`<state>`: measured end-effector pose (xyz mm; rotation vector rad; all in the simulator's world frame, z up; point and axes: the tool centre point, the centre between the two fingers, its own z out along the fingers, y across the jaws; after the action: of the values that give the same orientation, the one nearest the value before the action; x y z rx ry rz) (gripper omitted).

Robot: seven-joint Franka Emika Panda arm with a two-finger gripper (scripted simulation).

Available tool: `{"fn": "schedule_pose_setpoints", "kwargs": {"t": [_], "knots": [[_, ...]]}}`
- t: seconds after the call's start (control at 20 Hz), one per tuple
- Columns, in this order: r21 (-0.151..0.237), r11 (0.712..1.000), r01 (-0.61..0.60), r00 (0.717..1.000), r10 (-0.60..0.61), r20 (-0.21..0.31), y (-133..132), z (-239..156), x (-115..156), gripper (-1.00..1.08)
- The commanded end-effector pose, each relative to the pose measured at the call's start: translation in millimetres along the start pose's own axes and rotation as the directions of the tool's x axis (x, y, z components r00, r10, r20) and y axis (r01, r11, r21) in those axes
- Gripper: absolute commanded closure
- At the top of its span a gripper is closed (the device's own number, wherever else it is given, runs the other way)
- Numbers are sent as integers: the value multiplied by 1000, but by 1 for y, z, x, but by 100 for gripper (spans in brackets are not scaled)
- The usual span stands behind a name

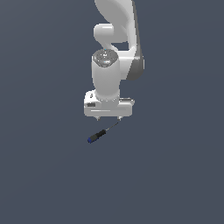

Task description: Pick up the object and move it to a goal position.

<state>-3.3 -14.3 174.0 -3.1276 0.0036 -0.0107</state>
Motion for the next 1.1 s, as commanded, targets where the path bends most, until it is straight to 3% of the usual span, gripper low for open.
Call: {"fn": "schedule_pose_setpoints", "kwargs": {"t": [0.0,0.65,1.05], "knots": [[-2,1000,13,1000,-13,-6,-2,-2,1,-92],[3,995,-97,995,97,-2,1,12,0,-92],[6,958,-285,958,285,3,7,36,-3,-92]]}}
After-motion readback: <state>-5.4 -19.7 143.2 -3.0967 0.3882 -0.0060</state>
